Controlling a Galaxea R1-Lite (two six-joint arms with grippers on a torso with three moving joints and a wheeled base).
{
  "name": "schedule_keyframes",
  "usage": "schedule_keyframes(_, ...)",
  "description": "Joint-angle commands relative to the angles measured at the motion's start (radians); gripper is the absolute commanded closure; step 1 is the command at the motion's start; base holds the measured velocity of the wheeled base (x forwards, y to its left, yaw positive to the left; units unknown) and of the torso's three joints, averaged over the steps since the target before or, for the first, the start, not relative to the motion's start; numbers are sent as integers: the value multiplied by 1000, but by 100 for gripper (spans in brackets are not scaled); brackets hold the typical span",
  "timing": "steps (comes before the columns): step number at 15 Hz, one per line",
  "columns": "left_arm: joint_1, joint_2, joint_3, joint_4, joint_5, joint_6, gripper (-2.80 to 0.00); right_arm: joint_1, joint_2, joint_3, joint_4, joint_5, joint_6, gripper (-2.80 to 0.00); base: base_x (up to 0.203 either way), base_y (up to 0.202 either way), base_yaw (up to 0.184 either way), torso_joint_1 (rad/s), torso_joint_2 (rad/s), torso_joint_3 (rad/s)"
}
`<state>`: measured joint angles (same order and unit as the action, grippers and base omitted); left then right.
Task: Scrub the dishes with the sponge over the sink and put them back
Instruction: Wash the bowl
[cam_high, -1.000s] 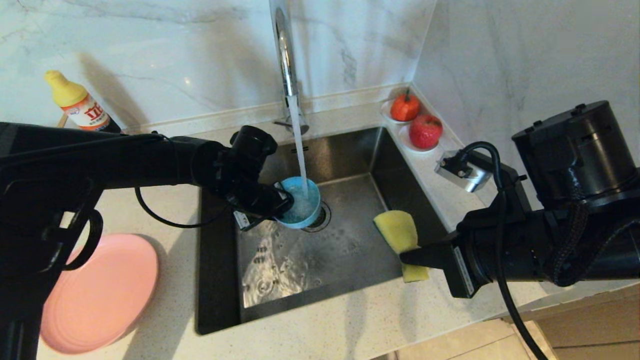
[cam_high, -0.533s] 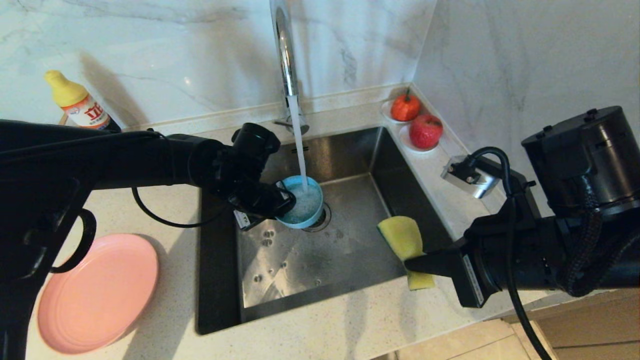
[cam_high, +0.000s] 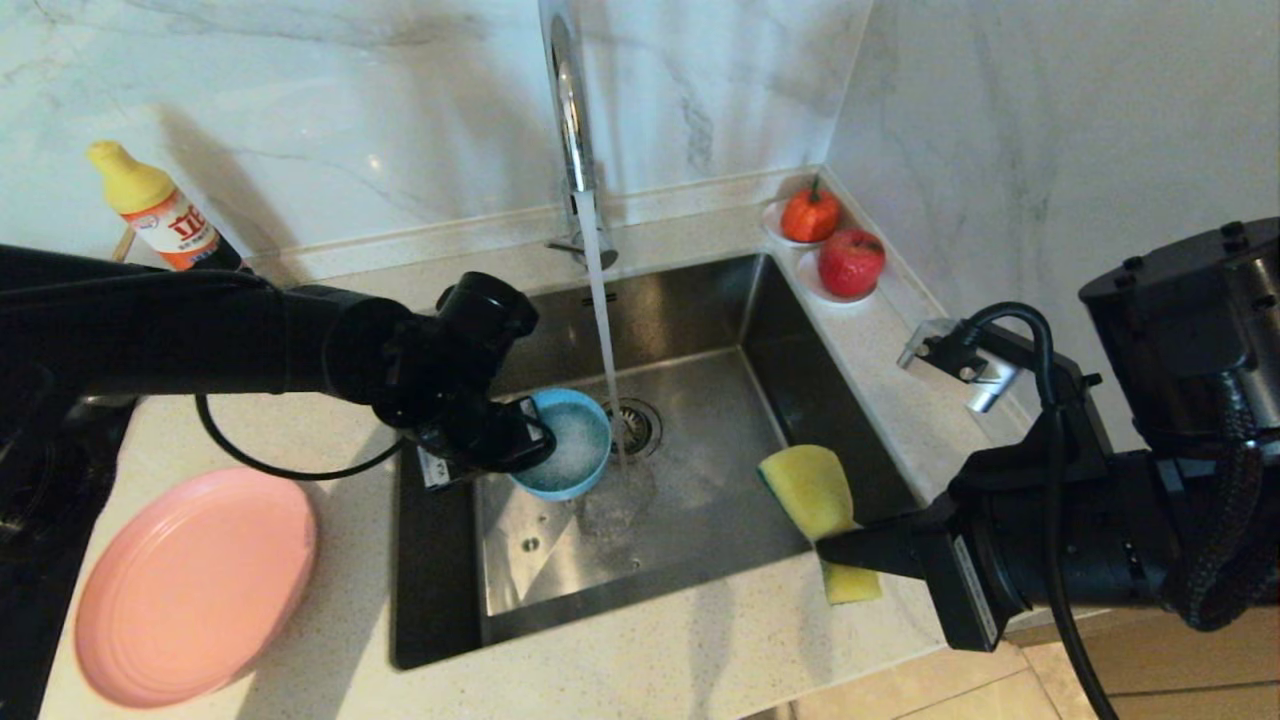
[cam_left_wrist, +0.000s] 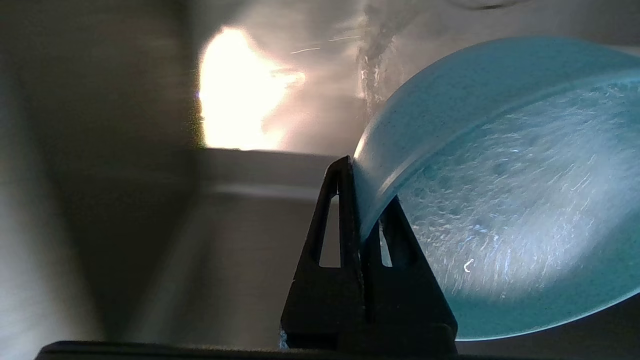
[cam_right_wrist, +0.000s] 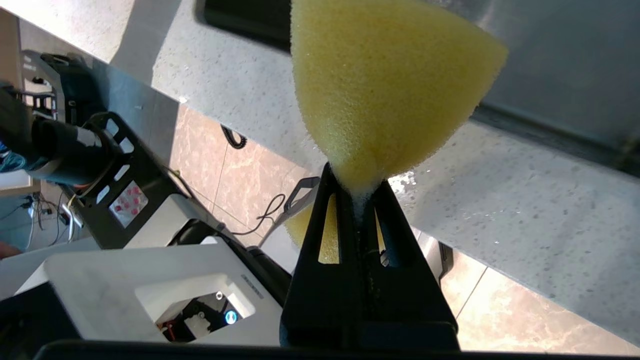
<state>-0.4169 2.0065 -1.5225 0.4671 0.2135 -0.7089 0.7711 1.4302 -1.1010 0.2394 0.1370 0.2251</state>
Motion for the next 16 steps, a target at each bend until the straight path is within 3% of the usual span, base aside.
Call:
schedule_keyframes(1, 17, -128, 129, -23, 30, 13, 0, 15, -23, 30, 1, 1, 2, 0, 0, 0, 0, 0, 0, 0)
schedule_keyframes(3, 22, -221, 221, -86, 40, 23, 0, 33, -36, 62, -1, 0, 2, 0, 0, 0, 0, 0, 0, 0)
schedule_keyframes(5, 23, -328, 311, -217, 59, 74, 0, 35, -51, 70, 2, 0, 1, 0, 0, 0, 0, 0, 0, 0)
schedule_keyframes(9, 23, -460, 546, -638, 127, 303, 0, 70, -54, 68, 30, 0, 0, 0, 0, 0, 0, 0, 0, 0)
schedule_keyframes(13, 23, -500, 681, -988, 139, 507, 0, 70, -31, 59, 32, -4, 0, 0, 0, 0, 0, 0, 0, 0)
schedule_keyframes(16, 21, -436, 703, -1217, 134, 553, 0, 79, -21, 67, 32, -2, 0, 0, 0, 0, 0, 0, 0, 0)
